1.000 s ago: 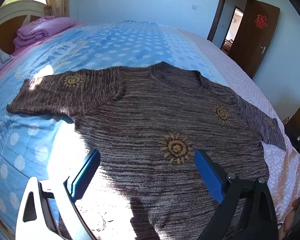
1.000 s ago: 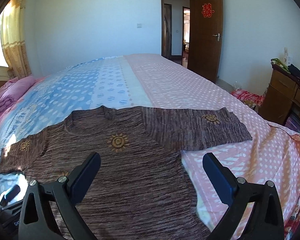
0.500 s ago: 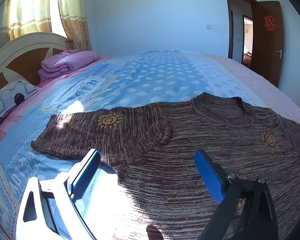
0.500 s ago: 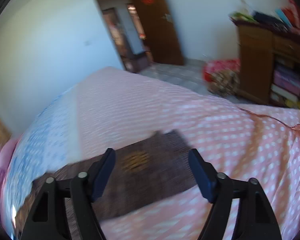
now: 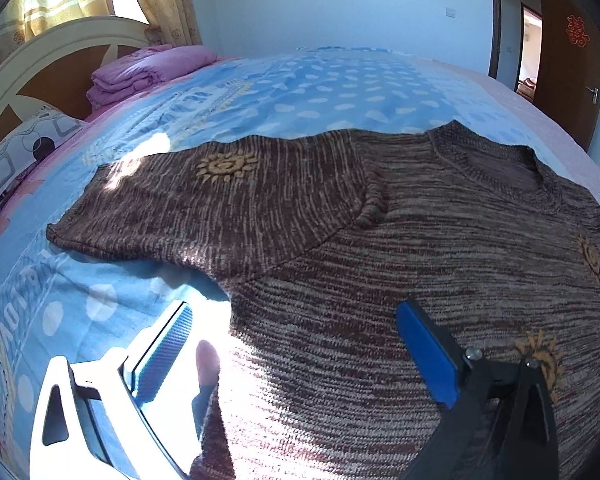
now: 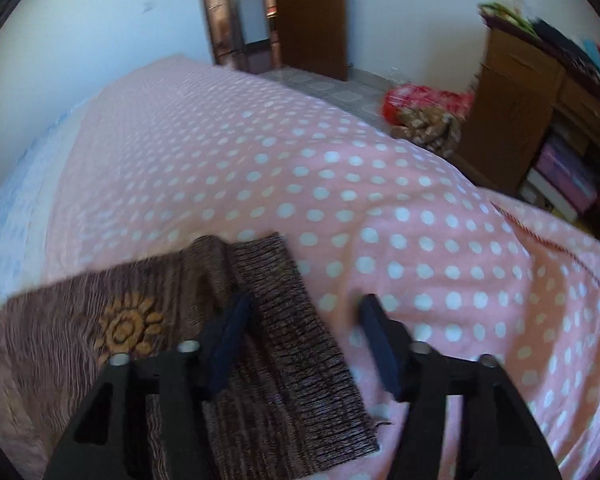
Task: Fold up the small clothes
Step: 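Grasp a sweater sleeve with the right gripper and fold it across the body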
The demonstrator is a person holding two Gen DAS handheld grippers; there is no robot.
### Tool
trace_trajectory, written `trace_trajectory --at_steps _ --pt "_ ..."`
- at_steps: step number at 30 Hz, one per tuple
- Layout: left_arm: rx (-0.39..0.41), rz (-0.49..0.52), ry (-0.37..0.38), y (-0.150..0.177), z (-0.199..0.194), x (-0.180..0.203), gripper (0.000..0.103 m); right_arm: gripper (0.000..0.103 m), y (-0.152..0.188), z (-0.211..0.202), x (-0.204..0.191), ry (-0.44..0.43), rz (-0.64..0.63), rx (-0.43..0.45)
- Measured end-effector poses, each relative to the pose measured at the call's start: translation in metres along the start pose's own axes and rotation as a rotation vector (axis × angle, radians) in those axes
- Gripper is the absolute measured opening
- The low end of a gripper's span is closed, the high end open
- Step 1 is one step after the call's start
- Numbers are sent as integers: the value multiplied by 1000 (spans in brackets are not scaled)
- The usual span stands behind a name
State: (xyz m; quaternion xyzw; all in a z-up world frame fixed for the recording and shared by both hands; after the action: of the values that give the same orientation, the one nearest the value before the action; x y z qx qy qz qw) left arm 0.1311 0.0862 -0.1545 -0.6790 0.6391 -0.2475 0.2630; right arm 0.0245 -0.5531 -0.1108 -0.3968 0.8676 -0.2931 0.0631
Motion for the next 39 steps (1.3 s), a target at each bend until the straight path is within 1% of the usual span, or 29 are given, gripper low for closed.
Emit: trace_trajectory --at_steps 1,2,3,5,6,9,11,13,16,19,22,26,28,30,33,36,39 --pt "-2 -10 5 0 1 -1 103 40 1 -1 -3 1 -26 -5" --pt "-4 -23 12 1 2 -2 103 30 0 0 -3 -25 -23 -18" --pt "-9 -40 25 2 3 -3 103 26 0 -1 -2 -53 1 -33" --pt "-17 -79 61 2 5 -7 103 10 -2 -7 5 -102 82 -53" --pt "-17 -91 75 3 6 -8 103 8 -3 -11 8 -122 117 -47" --pt "-12 -84 72 3 5 -6 103 8 -11 -36 14 -157 181 34" --pt "-10 -86 75 3 5 -6 103 8 -17 -58 11 -171 189 88" --pt "-7 -88 80 3 5 -7 103 8 -23 -76 -2 -183 168 120" --pt "-3 -89 82 3 5 -7 103 8 -27 -107 -39 -244 108 148" --pt "1 -90 84 3 4 -7 103 8 -21 -138 -92 -314 42 156" --pt "7 -93 91 3 3 -7 103 8 -9 -162 -151 -377 -27 162" --pt "13 -94 97 3 3 -7 103 8 20 -178 -242 -479 -93 131" --pt "17 -95 100 3 3 -7 103 8 36 -177 -280 -514 -112 116" --pt "20 -96 103 3 3 -7 103 8 52 -172 -319 -565 -116 77" --pt "24 -98 109 4 2 -8 103 7 76 -162 -371 -591 -144 43" --pt "28 -100 114 4 2 -9 103 7 96 -151 -408 -623 -156 -3" --pt "31 -100 117 5 2 -9 103 7 111 -140 -427 -627 -184 -22"
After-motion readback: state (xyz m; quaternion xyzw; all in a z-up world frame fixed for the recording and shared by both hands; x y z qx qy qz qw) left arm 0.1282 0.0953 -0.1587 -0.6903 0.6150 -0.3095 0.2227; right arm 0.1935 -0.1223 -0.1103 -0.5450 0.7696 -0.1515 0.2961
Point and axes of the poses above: each gripper's, at about its wrist camera, not at the fingertips, and z roughly the way its jaws point, x to its right, y to its underside, the point moved 7 cm from there along z, roughly the way its jaws point, and after that the axes turned 5 degrees about y, right-handed, at the moved point
